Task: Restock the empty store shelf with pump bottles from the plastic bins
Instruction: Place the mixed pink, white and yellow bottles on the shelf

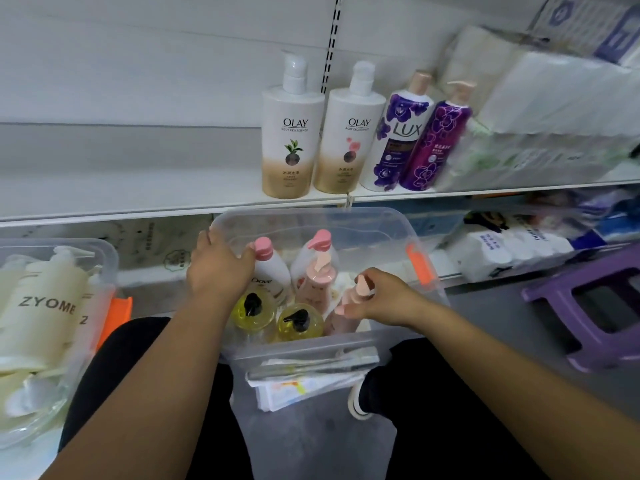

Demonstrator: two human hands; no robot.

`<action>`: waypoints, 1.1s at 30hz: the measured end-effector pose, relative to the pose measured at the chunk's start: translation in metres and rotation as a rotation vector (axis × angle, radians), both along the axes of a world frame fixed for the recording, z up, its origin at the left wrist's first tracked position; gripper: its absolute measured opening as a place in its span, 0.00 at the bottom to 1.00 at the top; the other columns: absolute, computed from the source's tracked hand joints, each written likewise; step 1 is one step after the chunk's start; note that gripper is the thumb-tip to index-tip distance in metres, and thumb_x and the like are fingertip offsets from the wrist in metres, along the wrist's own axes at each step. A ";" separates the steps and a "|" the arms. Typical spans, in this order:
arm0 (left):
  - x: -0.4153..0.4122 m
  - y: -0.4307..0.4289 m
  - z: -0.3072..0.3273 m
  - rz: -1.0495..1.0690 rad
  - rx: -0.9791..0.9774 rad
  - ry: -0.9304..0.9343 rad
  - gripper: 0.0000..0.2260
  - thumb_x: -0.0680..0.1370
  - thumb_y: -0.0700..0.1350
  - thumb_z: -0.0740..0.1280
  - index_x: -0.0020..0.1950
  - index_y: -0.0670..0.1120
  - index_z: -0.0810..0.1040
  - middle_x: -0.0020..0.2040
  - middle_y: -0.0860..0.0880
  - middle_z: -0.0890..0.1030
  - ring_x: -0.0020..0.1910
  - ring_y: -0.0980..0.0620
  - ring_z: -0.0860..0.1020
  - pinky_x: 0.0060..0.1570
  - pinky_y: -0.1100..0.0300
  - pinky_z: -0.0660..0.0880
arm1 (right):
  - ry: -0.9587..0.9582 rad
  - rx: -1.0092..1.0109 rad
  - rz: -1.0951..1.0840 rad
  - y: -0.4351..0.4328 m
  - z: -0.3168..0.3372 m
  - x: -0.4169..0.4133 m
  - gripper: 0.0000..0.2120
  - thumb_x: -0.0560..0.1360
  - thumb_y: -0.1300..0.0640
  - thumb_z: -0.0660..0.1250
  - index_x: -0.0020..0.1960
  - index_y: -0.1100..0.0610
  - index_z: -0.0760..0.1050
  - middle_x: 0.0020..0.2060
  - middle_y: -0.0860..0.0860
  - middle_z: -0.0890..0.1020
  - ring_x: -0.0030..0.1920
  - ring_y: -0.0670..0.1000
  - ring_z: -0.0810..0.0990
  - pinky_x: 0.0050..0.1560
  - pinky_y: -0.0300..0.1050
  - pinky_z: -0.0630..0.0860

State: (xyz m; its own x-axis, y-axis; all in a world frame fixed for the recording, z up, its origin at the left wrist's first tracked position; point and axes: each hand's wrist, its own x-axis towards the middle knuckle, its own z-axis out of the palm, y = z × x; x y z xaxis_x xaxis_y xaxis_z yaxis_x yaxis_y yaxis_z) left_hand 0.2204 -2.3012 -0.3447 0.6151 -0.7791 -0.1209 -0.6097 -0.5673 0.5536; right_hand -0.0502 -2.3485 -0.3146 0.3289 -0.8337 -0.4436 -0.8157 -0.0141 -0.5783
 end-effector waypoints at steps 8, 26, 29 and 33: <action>0.002 -0.005 0.001 0.018 -0.040 0.028 0.35 0.77 0.65 0.61 0.76 0.44 0.62 0.74 0.42 0.66 0.71 0.40 0.67 0.64 0.41 0.70 | -0.353 -0.104 -0.210 -0.018 0.001 0.017 0.21 0.73 0.34 0.71 0.57 0.49 0.79 0.53 0.43 0.83 0.55 0.43 0.81 0.55 0.41 0.75; 0.024 -0.031 0.005 0.114 -0.097 0.187 0.28 0.80 0.61 0.60 0.73 0.43 0.67 0.68 0.38 0.72 0.65 0.38 0.72 0.59 0.48 0.69 | -0.345 0.009 0.163 -0.126 -0.044 0.066 0.18 0.70 0.58 0.80 0.59 0.53 0.83 0.55 0.48 0.85 0.59 0.48 0.81 0.67 0.51 0.77; 0.023 -0.035 0.006 0.124 -0.078 0.186 0.29 0.80 0.62 0.60 0.73 0.44 0.66 0.69 0.39 0.71 0.65 0.38 0.72 0.60 0.47 0.69 | -0.365 -0.048 0.160 -0.123 -0.043 0.065 0.16 0.69 0.55 0.80 0.56 0.51 0.84 0.52 0.46 0.86 0.57 0.46 0.82 0.64 0.47 0.78; 0.021 -0.041 0.006 0.120 -0.024 0.162 0.29 0.80 0.62 0.59 0.74 0.45 0.63 0.69 0.37 0.69 0.64 0.35 0.72 0.58 0.45 0.70 | -0.374 -0.128 0.131 -0.120 -0.036 0.056 0.10 0.72 0.53 0.79 0.51 0.44 0.84 0.47 0.38 0.86 0.51 0.37 0.81 0.50 0.29 0.76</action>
